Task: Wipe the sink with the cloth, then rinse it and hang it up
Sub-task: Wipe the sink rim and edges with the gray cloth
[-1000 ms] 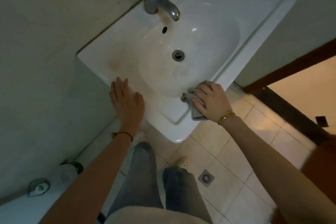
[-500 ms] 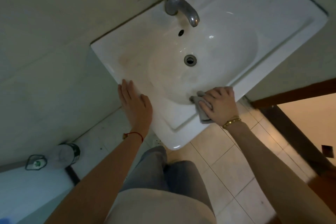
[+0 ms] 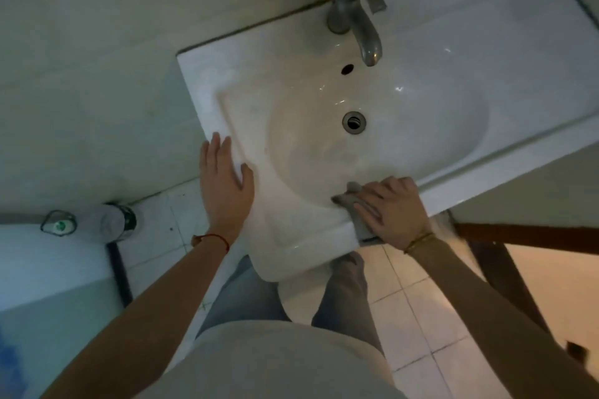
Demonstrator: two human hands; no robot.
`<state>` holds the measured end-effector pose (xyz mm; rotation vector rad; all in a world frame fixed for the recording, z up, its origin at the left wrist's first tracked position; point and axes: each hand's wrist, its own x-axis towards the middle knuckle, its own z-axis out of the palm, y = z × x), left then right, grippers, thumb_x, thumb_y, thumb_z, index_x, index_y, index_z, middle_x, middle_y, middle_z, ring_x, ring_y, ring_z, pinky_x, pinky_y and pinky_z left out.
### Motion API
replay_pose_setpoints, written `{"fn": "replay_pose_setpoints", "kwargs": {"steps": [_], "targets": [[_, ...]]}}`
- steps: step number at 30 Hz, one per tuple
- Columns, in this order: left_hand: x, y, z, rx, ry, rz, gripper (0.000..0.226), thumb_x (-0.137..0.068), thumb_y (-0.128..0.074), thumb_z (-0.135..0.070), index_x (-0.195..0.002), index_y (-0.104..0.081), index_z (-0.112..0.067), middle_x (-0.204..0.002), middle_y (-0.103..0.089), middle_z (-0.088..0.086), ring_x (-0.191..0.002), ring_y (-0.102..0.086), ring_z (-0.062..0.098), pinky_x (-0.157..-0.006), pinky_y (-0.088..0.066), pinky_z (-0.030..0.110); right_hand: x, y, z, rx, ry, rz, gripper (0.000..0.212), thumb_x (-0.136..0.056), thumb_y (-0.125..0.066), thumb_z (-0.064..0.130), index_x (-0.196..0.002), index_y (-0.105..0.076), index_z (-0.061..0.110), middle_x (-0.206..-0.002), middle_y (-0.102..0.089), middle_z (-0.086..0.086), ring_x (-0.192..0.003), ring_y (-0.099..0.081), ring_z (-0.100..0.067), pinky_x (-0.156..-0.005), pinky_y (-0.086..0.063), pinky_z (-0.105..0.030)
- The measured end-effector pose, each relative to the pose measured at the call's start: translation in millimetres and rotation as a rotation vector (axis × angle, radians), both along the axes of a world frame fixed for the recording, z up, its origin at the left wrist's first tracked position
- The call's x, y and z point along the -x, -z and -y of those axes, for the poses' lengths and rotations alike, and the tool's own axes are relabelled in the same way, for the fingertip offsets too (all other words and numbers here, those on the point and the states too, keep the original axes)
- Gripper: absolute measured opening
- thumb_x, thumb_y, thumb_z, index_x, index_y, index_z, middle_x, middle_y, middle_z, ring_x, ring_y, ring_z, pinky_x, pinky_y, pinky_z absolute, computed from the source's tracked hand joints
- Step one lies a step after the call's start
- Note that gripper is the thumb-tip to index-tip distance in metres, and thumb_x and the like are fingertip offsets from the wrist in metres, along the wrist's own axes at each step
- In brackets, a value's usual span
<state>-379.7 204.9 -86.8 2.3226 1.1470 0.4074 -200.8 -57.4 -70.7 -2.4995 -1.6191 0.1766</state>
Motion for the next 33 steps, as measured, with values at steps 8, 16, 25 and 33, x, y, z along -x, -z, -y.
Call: {"fn": "replay_pose_setpoints", "kwargs": {"steps": [8, 16, 25, 33], "targets": [[-18.1, -6.6, 27.2, -0.055, -0.154, -0.056, 0.056, -0.098, -0.047, -0.024, -0.148, -0.036, -0.003, -0.158, -0.030, 0.016, -0.148, -0.021, 0.034, -0.123, -0.019, 0.044, 23.4, -2.6, -22.2, 0.073, -0.360, -0.187, 0.045, -0.099, -0.035, 0.049, -0.137, -0.050, 0.029, -0.131, -0.056, 0.001, -0.103, -0.051, -0.019, -0.083, -0.039, -0.037], [-21.8, -9.4, 28.4, -0.075, -0.193, -0.065, 0.055, -0.096, -0.049, -0.021, -0.147, -0.039, -0.006, -0.158, -0.032, 0.011, -0.148, -0.023, 0.032, -0.122, -0.019, 0.039, -38.8, 5.8, 5.3, 0.051, -0.332, -0.104, 0.043, -0.099, -0.033, 0.045, -0.124, -0.059, 0.020, -0.106, -0.064, -0.001, -0.084, -0.054, -0.023, -0.072, -0.040, -0.036], [-23.5, -13.7, 25.3, -0.071, -0.231, -0.051, 0.051, -0.098, -0.047, -0.024, -0.147, -0.040, -0.010, -0.157, -0.035, 0.009, -0.147, -0.027, 0.029, -0.122, -0.022, 0.041, 11.5, 6.7, -66.0, -0.090, -0.566, -0.306, 0.035, -0.099, -0.038, 0.037, -0.126, -0.056, 0.022, -0.117, -0.060, -0.002, -0.093, -0.057, -0.021, -0.077, -0.050, -0.038], [-54.7, -13.6, -20.2, -0.105, -0.286, -0.090, 0.057, -0.098, -0.049, -0.028, -0.149, -0.035, -0.007, -0.158, -0.032, 0.015, -0.147, -0.027, 0.033, -0.122, -0.022, 0.043, -101.0, -16.3, -237.5, -0.361, -0.259, -0.002, 0.043, -0.100, -0.037, 0.040, -0.132, -0.055, 0.017, -0.121, -0.058, -0.013, -0.091, -0.054, -0.032, -0.075, -0.045, -0.040]]}}
